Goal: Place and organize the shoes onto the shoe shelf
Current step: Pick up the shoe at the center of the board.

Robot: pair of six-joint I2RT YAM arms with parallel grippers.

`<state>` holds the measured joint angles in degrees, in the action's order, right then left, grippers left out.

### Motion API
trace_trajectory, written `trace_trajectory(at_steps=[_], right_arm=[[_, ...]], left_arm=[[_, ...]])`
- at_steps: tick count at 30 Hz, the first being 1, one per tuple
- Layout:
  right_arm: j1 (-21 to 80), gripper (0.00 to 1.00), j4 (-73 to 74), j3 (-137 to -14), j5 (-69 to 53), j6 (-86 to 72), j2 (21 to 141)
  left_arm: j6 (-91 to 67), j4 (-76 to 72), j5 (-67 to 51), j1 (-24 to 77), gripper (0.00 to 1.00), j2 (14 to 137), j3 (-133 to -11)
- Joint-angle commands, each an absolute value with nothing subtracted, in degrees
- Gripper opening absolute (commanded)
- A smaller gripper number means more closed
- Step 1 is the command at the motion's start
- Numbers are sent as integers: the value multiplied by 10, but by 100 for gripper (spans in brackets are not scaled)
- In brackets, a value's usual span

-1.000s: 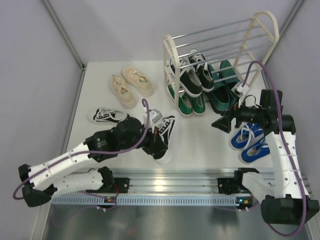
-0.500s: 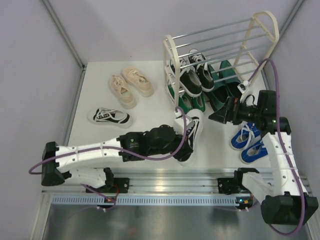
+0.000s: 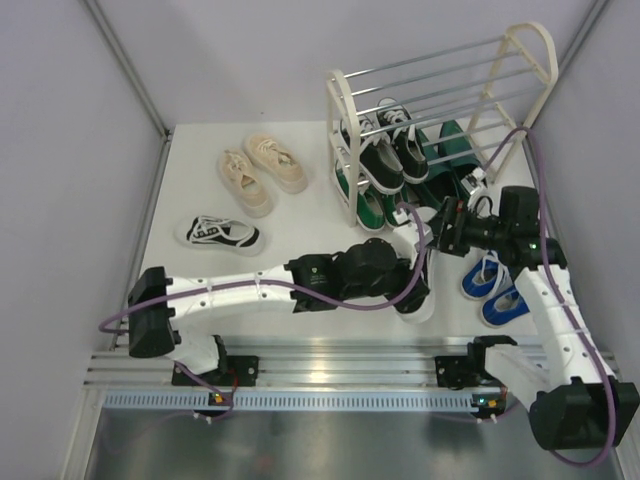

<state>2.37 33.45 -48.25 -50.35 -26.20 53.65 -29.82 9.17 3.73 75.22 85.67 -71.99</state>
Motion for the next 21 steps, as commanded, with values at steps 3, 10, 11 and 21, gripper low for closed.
trace_trajectory(at_steps=[3,10,11,21], right_arm=[[39,74,299,-492,-509,-265,527],[31,21,292,-496,-564,-167,491],[26,12,291,-496,-577,-150,486],[5,0,466,-559,-703,161,503]], left_arm=[[-283,-14,36,754,0,874,-781],[-320,-129,40,753,1,853,-688],[-328,-141,30,752,7,846,-666],[-328,-114,42,738,88,660,-541]])
